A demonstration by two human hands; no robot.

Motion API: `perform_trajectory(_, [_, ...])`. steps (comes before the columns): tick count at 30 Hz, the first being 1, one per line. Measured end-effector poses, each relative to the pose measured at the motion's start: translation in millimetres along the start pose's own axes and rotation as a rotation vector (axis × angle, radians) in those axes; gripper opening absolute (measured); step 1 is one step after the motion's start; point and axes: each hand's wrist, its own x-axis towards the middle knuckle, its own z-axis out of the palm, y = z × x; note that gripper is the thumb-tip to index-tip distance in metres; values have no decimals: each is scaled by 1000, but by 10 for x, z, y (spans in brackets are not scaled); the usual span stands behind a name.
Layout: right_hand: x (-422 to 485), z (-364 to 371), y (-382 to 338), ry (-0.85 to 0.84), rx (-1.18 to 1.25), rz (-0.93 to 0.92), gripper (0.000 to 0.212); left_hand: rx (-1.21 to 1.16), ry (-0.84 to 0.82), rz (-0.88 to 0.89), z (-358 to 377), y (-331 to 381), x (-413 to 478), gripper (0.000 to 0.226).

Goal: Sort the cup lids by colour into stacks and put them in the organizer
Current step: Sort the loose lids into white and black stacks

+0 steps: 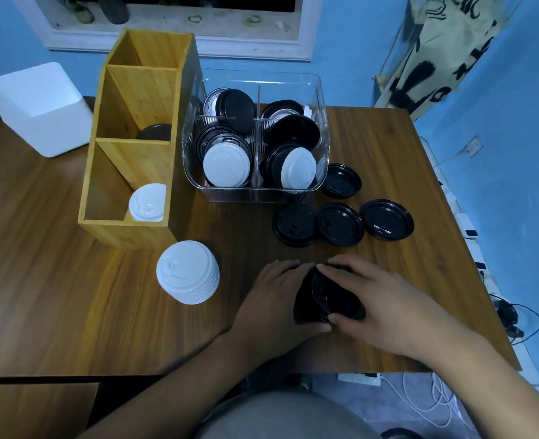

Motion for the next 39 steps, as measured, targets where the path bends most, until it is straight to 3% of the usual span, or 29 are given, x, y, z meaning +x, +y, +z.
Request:
perform_trajectory(8, [69, 40, 82, -67, 76, 36, 79, 32, 17, 27, 9, -3, -15, 91])
perform_trajectory(14, [171, 57, 81, -15, 140, 32, 82, -7, 3, 23, -11, -18, -9, 92])
perform_trajectory(18, [366, -69, 94, 53, 227, 0, 63, -8, -5, -34, -148, -84, -100, 93])
perform_trajectory(21, [689, -174, 143, 199, 38, -42, 45, 14, 15, -68, -248, -167, -182, 94])
perform_trajectory(27, [1296, -210, 91, -57, -383, -61, 64, -25, 38, -46, -302, -164, -210, 89])
perform_trajectory(32, [1237, -195, -28, -112, -481, -74, 74, -60, 43, -38, -340, -159, -211, 85])
perform_trajectory(39, [1344, -269, 35, -179, -371, -50, 77, -86, 61, -23, -335, -153, -203, 83])
